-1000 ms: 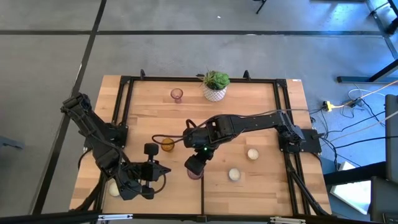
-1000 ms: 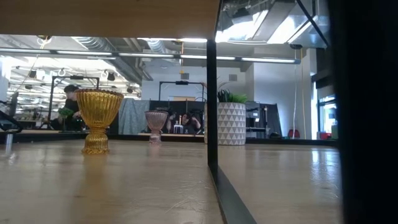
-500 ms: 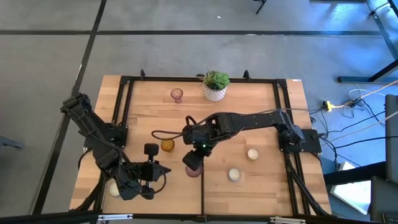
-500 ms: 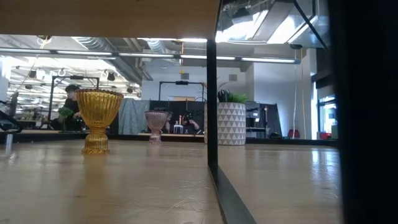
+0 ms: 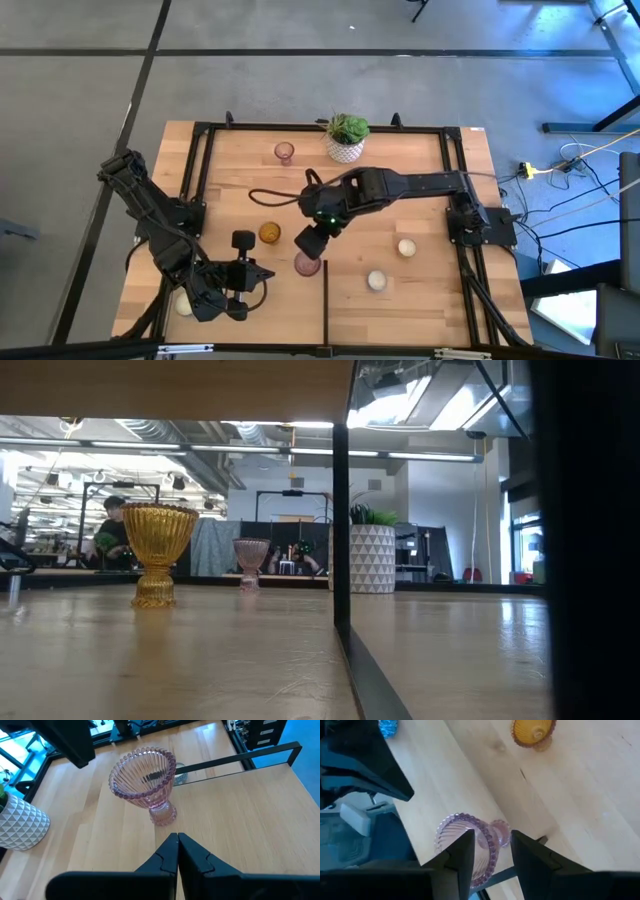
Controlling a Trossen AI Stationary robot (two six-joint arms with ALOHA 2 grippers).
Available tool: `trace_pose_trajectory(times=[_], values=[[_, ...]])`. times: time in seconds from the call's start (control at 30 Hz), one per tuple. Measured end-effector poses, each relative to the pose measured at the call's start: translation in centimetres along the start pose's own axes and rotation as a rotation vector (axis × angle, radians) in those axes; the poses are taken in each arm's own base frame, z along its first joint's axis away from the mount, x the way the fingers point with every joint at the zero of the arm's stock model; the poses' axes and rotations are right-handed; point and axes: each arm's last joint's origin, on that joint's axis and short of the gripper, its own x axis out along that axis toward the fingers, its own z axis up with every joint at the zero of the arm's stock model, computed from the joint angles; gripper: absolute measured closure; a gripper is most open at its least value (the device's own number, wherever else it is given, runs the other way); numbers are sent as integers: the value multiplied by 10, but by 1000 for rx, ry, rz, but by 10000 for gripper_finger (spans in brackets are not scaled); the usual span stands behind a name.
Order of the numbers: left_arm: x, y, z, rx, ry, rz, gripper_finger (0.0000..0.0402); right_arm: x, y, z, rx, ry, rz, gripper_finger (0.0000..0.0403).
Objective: Pick & Place candle stick holders
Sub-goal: Put the bottom pink glass on the shelf
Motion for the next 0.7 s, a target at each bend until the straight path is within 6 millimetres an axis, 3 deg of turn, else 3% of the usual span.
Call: trace_pose_trajectory(times=[0.37,0.7], values=[[1,2,1,-6,0,8,400,8,-14,8,6,-51,-134,272],[1,1,1,-22,0,7,400,21,-14,8,14,32,-86,272]])
